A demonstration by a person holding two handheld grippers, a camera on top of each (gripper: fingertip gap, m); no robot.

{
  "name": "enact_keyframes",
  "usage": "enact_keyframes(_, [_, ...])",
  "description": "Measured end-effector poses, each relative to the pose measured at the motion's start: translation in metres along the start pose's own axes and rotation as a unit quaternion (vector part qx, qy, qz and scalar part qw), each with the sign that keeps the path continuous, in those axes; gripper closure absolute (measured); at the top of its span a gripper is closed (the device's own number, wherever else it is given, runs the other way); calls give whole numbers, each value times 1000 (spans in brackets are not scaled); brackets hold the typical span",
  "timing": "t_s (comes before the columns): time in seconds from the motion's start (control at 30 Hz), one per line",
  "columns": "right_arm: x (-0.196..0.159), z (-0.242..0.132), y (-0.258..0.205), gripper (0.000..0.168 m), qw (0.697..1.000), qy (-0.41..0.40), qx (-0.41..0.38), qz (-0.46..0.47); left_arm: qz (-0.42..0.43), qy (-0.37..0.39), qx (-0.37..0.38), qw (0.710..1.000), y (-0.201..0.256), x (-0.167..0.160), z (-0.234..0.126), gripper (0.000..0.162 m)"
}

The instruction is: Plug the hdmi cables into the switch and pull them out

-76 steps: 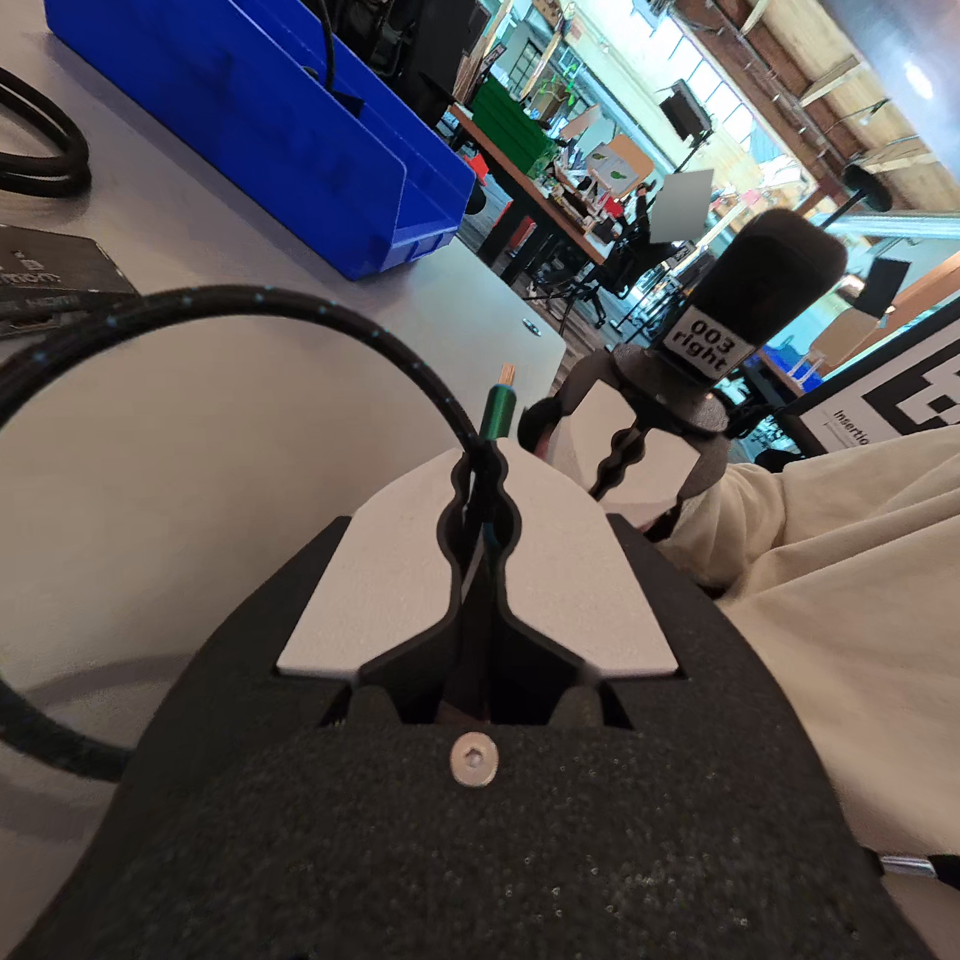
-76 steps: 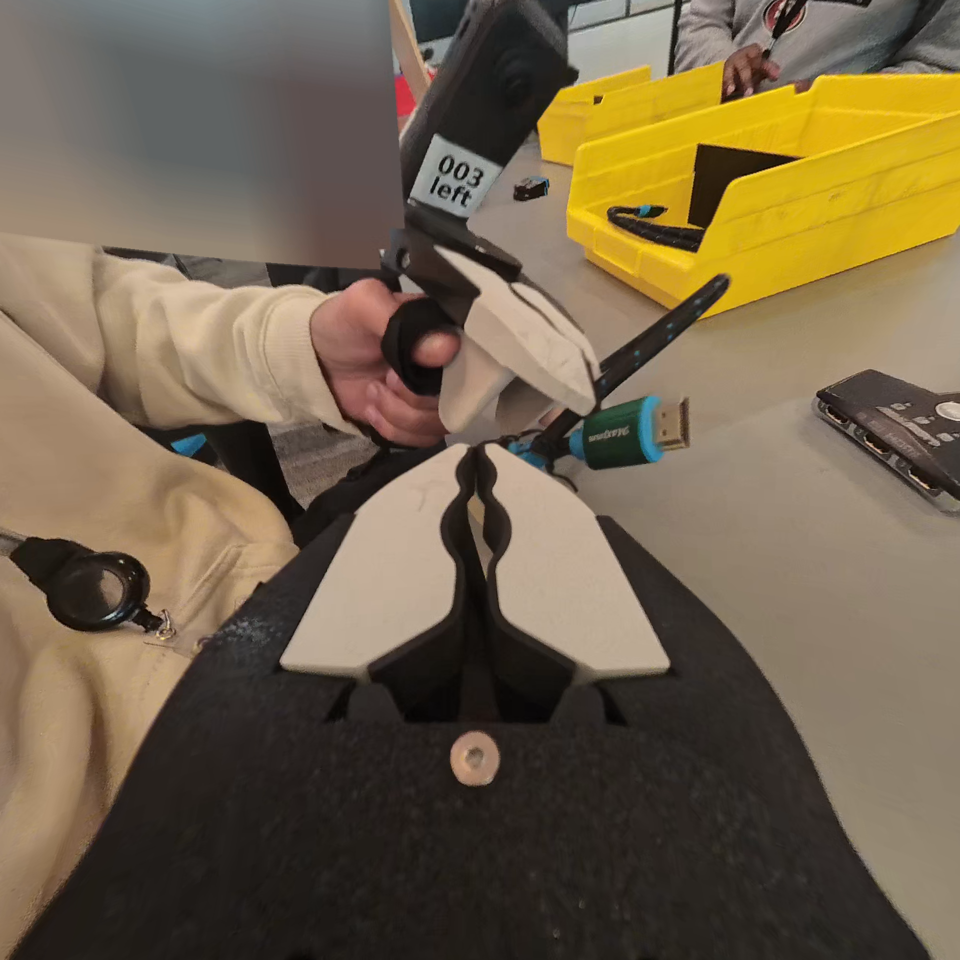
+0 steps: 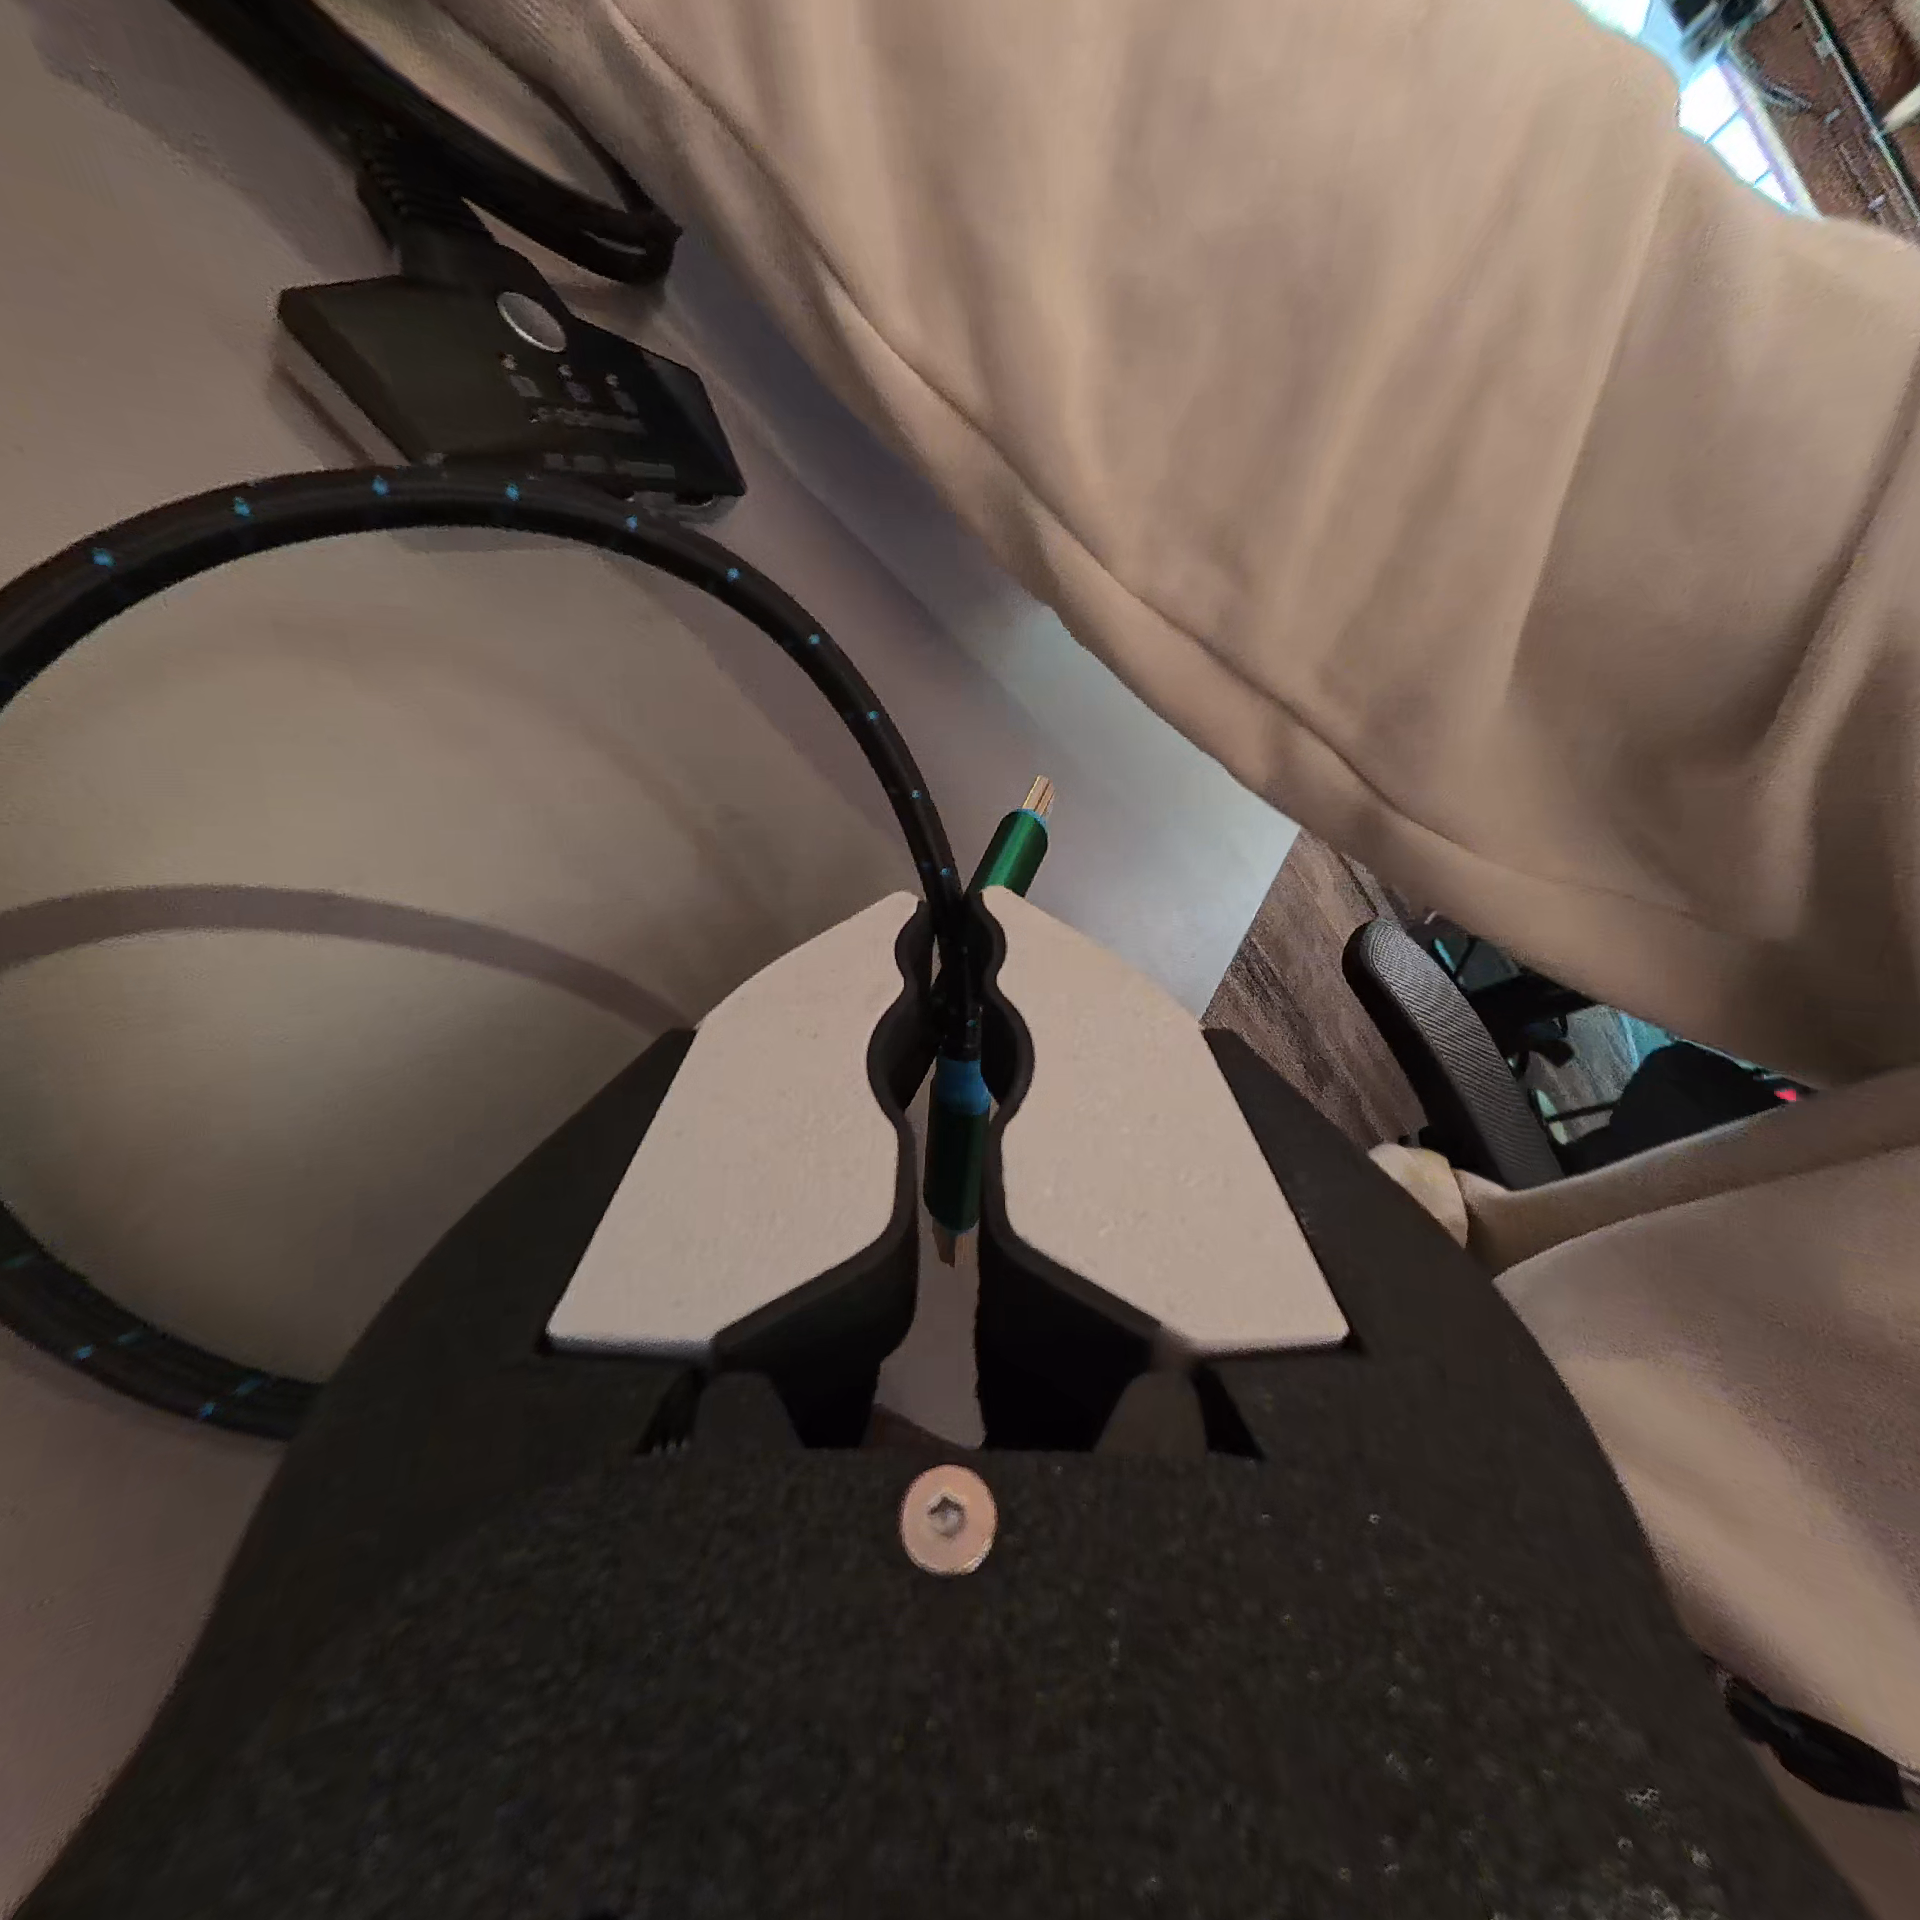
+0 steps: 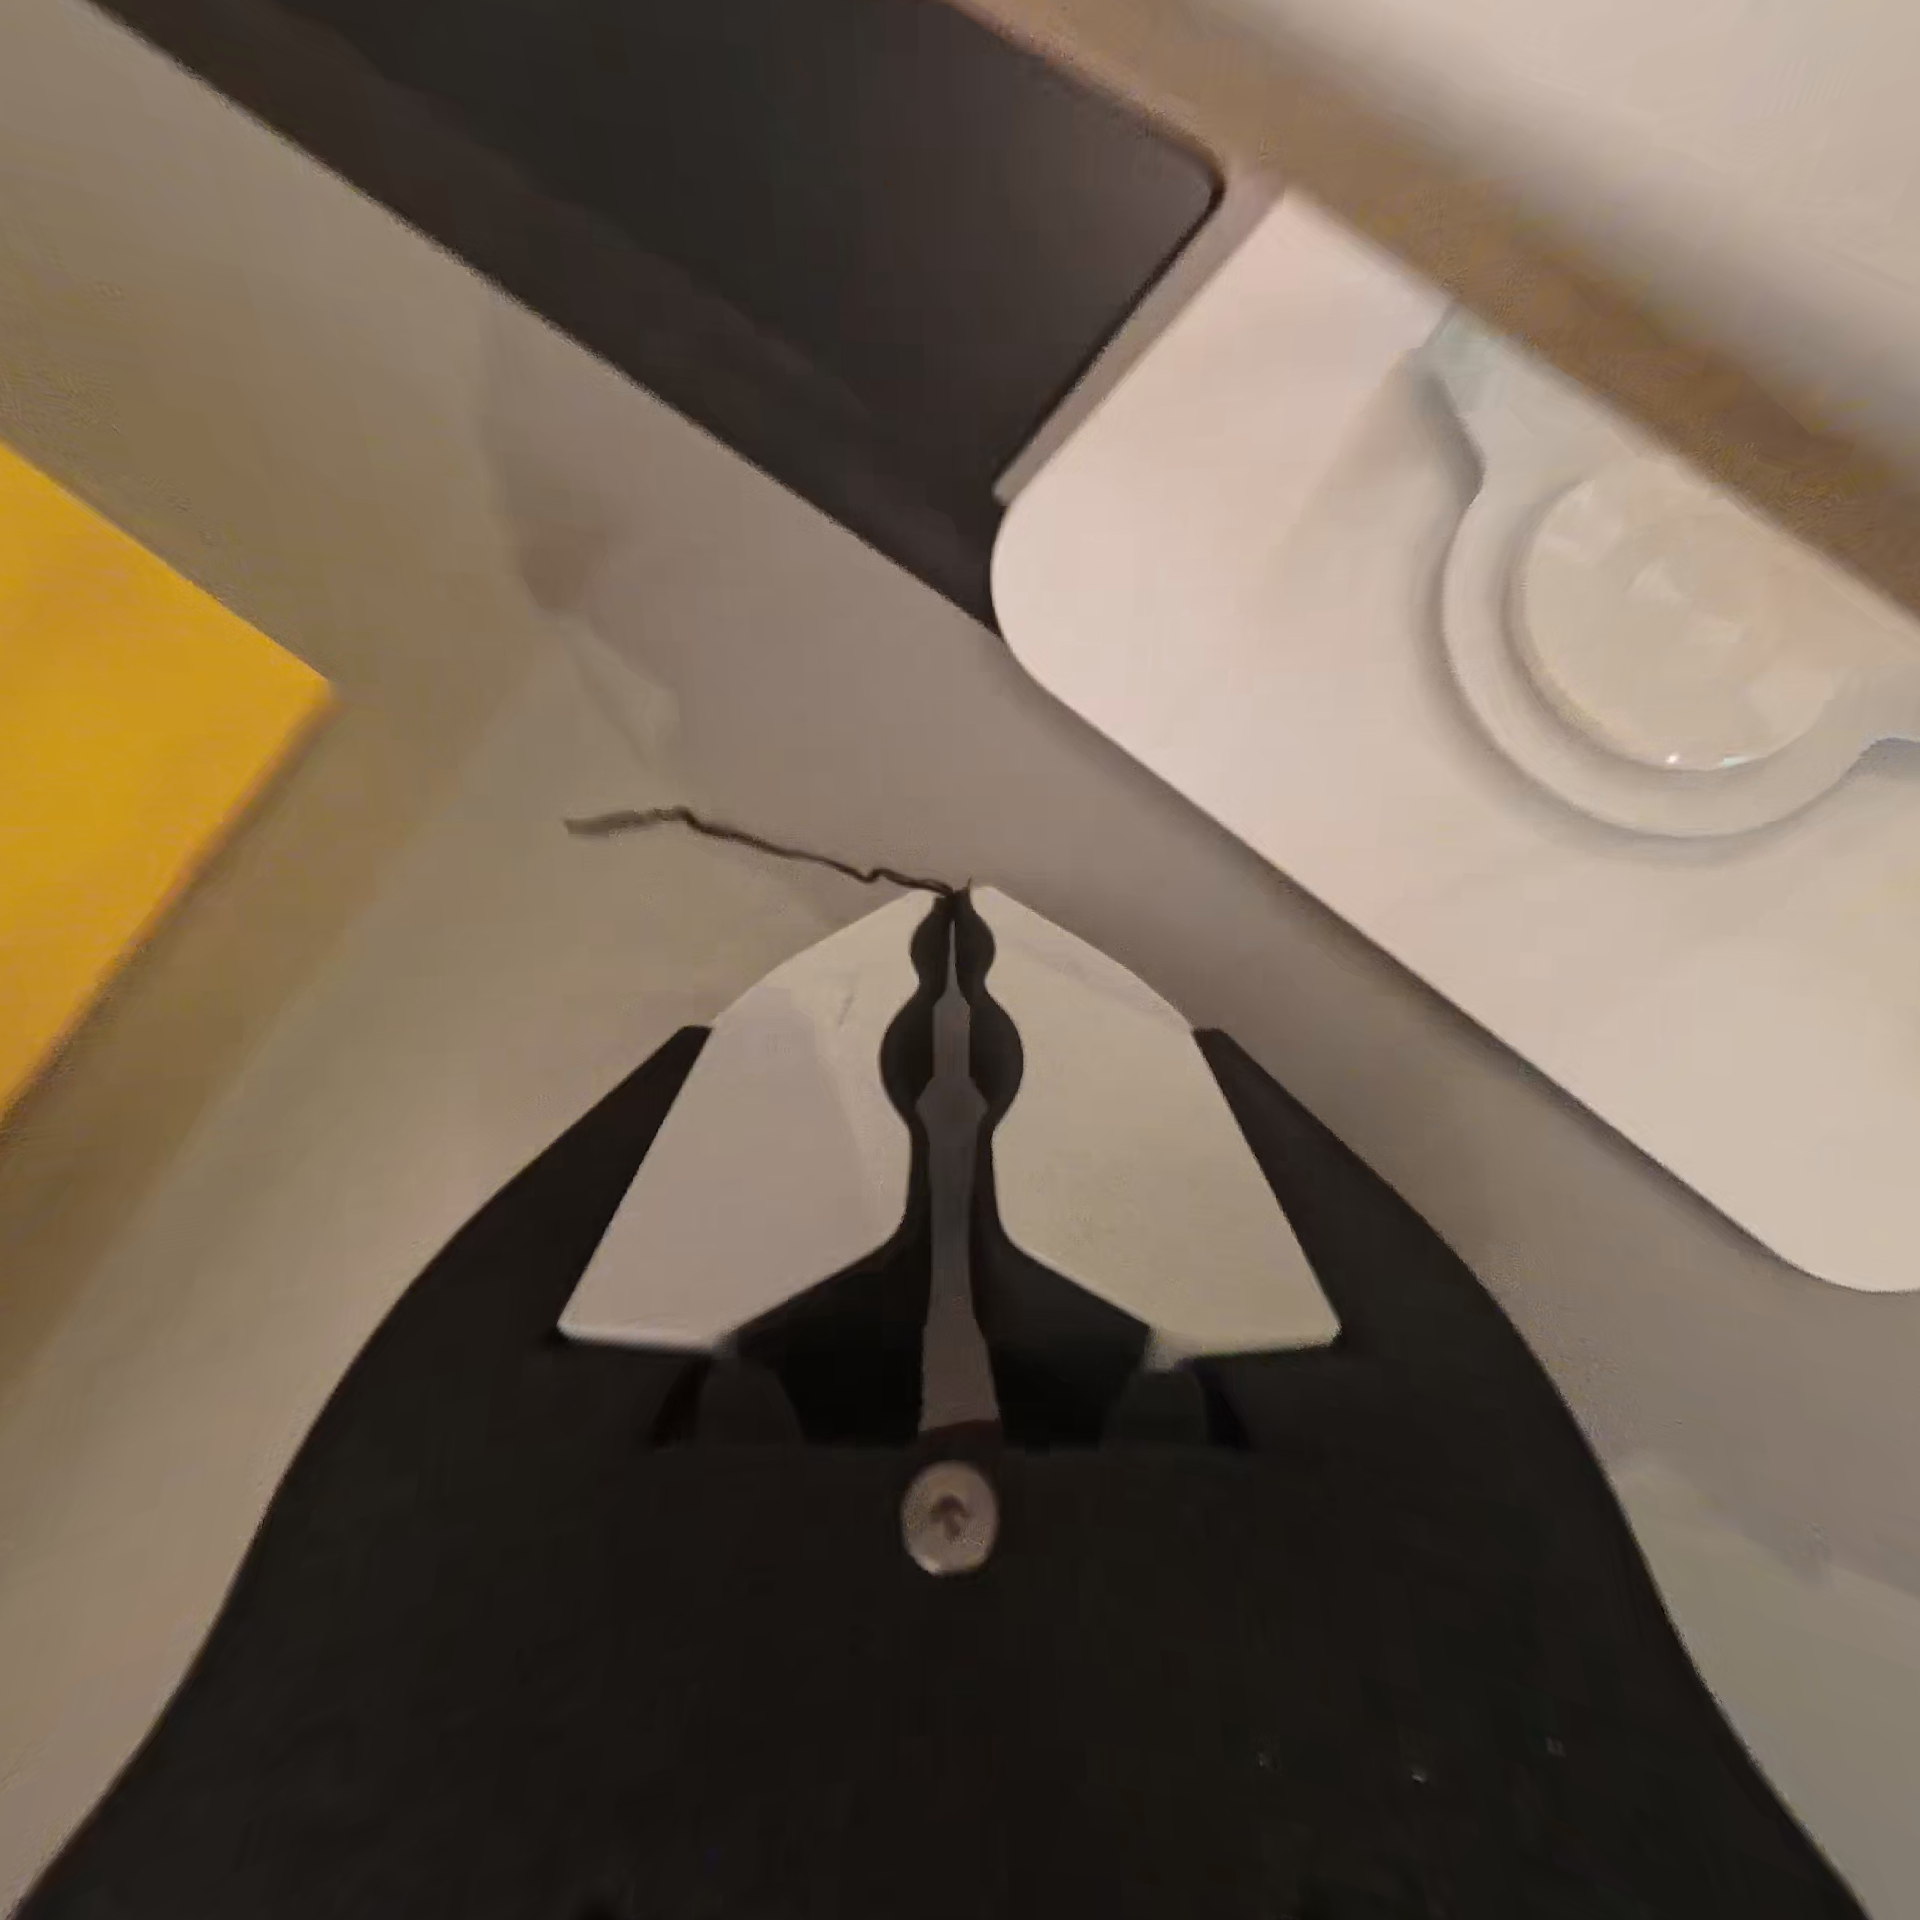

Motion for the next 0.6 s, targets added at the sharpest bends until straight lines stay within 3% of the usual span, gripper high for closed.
enact_keyframes(0.13, [-2, 6, 3, 164, 996, -60, -37, -53, 5, 10, 12, 1000, -6, 3, -7, 157])
enact_keyframes(0.2, [3, -5, 2, 157, 995, -53, -40, -71, -1, 18, 11, 1000, -8, 5, -10, 157])
enact_keyframes(0.3, [15, -53, 0, 155, 996, 11, -36, -75, -6, 39, 14, 999, -10, 11, -16, 157])
enact_keyframes(0.4, [6, -129, -42, 152, 986, 115, 49, -107, -11, 69, 12, 997, -9, 18, -21, 157])
enact_keyframes(0.5, [-63, -202, -115, 152, 949, 171, 200, -174, -17, 92, 4, 996, -5, 24, -23, 156])
enact_keyframes(0.6, [-154, -257, -172, 154, 909, 218, 311, -168, -24, 105, -4, 994, 1, 25, -20, 157])
Point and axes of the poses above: each gripper's, where its closed fingertips meet, z out along the fingers, x out of its top, y = z × x across the jaws, the point moved 3 cm from there along -z, back along the fingers, and after that the axes turned 5 degrees about -z, right-handed, at the moved point
